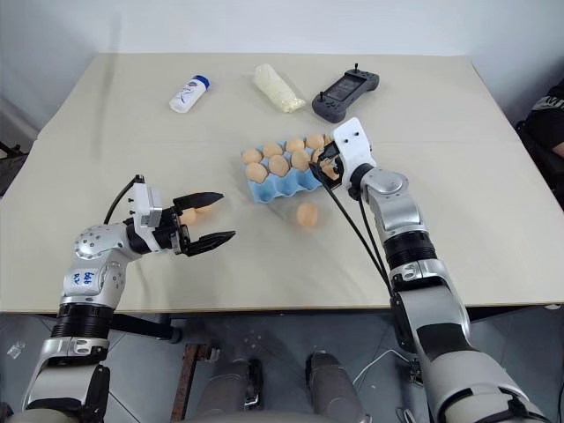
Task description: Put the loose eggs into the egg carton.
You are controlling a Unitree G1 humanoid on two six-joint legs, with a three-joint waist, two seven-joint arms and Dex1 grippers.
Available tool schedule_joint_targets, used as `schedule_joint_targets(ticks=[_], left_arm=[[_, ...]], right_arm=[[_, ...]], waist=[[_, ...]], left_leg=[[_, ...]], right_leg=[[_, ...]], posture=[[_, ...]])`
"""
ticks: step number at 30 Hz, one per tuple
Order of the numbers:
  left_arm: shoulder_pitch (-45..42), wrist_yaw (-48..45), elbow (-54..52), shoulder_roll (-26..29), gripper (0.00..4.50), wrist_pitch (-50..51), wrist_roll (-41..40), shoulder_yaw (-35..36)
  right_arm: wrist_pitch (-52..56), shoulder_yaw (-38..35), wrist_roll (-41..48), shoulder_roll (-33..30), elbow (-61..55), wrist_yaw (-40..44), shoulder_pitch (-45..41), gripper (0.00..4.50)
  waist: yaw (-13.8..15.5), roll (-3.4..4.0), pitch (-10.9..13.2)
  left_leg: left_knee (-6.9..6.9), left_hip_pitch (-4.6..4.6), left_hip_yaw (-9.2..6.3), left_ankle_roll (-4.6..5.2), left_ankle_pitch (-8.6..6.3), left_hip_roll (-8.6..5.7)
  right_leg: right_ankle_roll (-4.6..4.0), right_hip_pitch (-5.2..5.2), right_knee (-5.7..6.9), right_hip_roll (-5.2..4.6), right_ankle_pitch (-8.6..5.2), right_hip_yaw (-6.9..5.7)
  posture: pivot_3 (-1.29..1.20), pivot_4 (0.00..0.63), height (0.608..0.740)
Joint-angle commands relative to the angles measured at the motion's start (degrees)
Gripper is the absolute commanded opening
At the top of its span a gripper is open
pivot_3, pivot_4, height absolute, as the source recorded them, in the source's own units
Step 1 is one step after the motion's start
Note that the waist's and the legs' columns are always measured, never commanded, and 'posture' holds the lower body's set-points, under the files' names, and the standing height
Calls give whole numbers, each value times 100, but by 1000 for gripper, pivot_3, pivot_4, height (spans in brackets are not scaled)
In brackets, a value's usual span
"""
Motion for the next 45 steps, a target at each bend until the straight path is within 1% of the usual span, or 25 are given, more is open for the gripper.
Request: schedule_joint_targets(ticks=[1, 3, 6, 11, 14, 19, 25, 28, 32, 34, 38, 41, 45], left_arm=[[-90, 15, -132, 18, 4500, -53, -69, 87], [-88, 2, -130, 17, 4500, -57, -76, 86], [-69, 7, -147, 19, 4500, -41, -89, 96], [-5, 72, -149, -5, 4500, -80, -109, 165], [82, 96, -212, -35, 4500, -63, -135, 191], [288, 192, -279, -56, 4500, -99, -125, 244], [658, 373, -580, -54, 4500, -62, -171, 316], [792, 441, -722, -42, 4500, -28, -189, 367], [892, 507, -855, -45, 4500, -28, -195, 402], [923, 536, -906, -52, 4500, -14, -201, 400], [978, 580, -976, -99, 4500, -61, -201, 381], [1035, 575, -1004, -141, 4500, -115, -207, 368], [1182, 511, -1071, -134, 4500, -134, -161, 293]], right_arm=[[174, -224, 233, -171, -777, 223, 146, 4464], [362, -263, 456, -298, -1363, 615, 415, 4464], [698, -244, 769, -663, -2344, 1239, 964, 4464], [837, -701, 1356, -1445, -3449, 1962, 2109, 4464], [863, -961, 1817, -1809, -3845, 2528, 2749, 4464], [1033, -1221, 2232, -2376, -4190, 3207, 3686, 4464], [1035, -1438, 2434, -2526, -4348, 3307, 4130, 4464], [1068, -1370, 2441, -2402, -4536, 3128, 4129, 4464], [1218, -913, 2367, -1687, -5034, 2358, 3871, 4464], [1215, -614, 2112, -1350, -5044, 2016, 3726, 4464], [867, -204, 1481, -688, -4373, 1272, 3226, 4464], [540, 44, 1116, -382, -3844, 1030, 2967, 4464], [194, 242, 780, -166, -3257, 906, 2737, 4464]], waist=[[2, 0, 0], [16, 0, 0], [33, 0, 0], [78, 0, 0], [68, 0, 0], [33, 0, 0], [39, 0, 0], [42, 0, 0], [22, 0, 0], [20, 0, 0], [35, 0, 0], [52, 0, 0], [45, 0, 0]], left_leg=[[0, 0, 0, 0, 0, 0], [-1, -1, 0, 0, 0, 0], [-6, -2, -2, 0, 0, 0], [-6, -2, -4, 3, -3, -1], [-4, 0, -4, 4, -4, -2], [-7, 9, -4, 4, -4, 1], [2, 12, -4, 4, -4, 1], [1, 12, -5, 4, -4, 1], [-1, 13, -7, 4, -3, 2], [-2, 13, -8, 3, -3, 3], [1, 11, -7, 3, -3, -2], [-2, 10, -8, 3, -3, -8], [-13, 7, -9, 3, -3, -7]], right_leg=[[0, 0, 1, 0, 0, 0], [0, 0, 1, 0, 0, 0], [0, 2, 0, 0, 0, -2], [1, 11, -36, -2, 0, -5], [5, 18, -41, -2, 2, -6], [5, 22, -40, 1, 2, -4], [6, 27, -36, 1, 3, -1], [7, 26, -35, 0, 4, -1], [7, 25, -35, 1, 4, -1], [7, 23, -33, 1, 4, -1], [7, 23, -34, -4, 4, -1], [7, 23, -40, -11, 4, -4], [7, 20, -51, -10, 4, -7]], posture=[[0, 150, 740], [0, 150, 740], [0, 150, 740], [0, 150, 740], [0, 150, 740], [0, 150, 740], [0, 150, 740], [0, 150, 740], [0, 150, 740], [0, 150, 740], [0, 150, 740], [0, 150, 740], [0, 150, 740]])
